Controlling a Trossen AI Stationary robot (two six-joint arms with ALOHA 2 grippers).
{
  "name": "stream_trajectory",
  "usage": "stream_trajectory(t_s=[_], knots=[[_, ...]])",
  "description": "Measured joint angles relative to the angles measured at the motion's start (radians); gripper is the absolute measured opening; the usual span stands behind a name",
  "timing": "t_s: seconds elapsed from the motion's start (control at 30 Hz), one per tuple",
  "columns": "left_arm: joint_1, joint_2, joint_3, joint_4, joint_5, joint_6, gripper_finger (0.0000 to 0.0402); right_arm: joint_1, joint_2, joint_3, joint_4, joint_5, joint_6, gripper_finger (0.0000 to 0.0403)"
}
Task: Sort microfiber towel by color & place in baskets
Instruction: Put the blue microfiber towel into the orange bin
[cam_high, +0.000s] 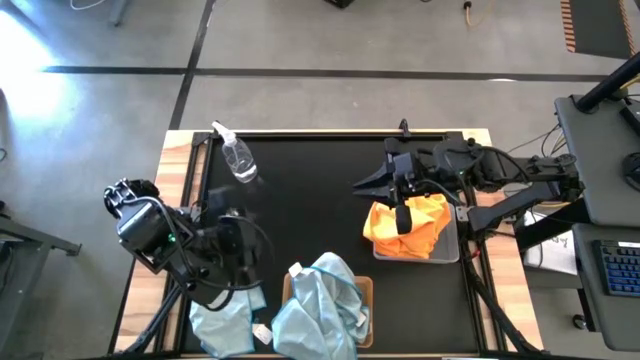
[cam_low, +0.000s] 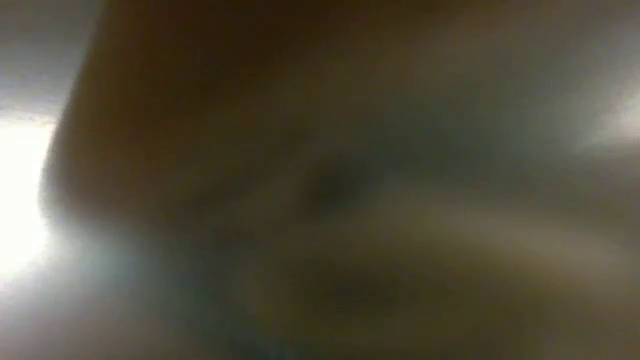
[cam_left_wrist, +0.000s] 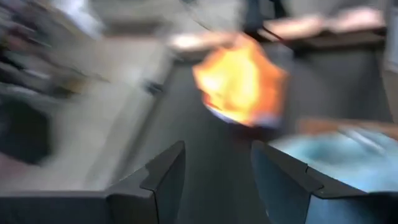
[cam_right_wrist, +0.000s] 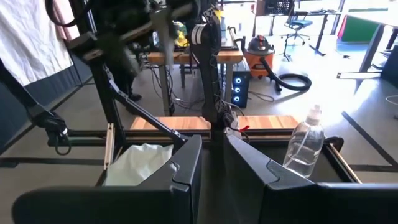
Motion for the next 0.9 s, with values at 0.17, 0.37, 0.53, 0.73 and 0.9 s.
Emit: stream_trajectory(t_s=[0.17, 0.37, 0.53, 0.73, 0.9], knots=[[-0.001, 0.001, 0.000, 0.000, 0.308, -0.082, 0.0169, 0.000, 0.000, 0.000, -0.011, 0.000, 0.000, 0.0063], [-0.002, 0.001, -0.024, 0.001, 0.491, -0.171, 0.0169, 0.000, 0.000, 0.000, -0.015, 0.000, 0.000, 0.0061], [-0.014, 0.001, -0.125, 0.000, 0.554, -0.193, 0.0169, 0.000, 0.000, 0.000, -0.018, 0.000, 0.000, 0.0059], [-0.061, -0.003, -0.307, 0.000, 0.655, -0.281, 0.0169, 0.000, 0.000, 0.000, -0.019, 0.000, 0.000, 0.0059], [-0.123, -0.032, -0.466, 0.000, 0.667, -0.434, 0.0169, 0.000, 0.000, 0.000, -0.020, -0.001, 0.000, 0.0059]])
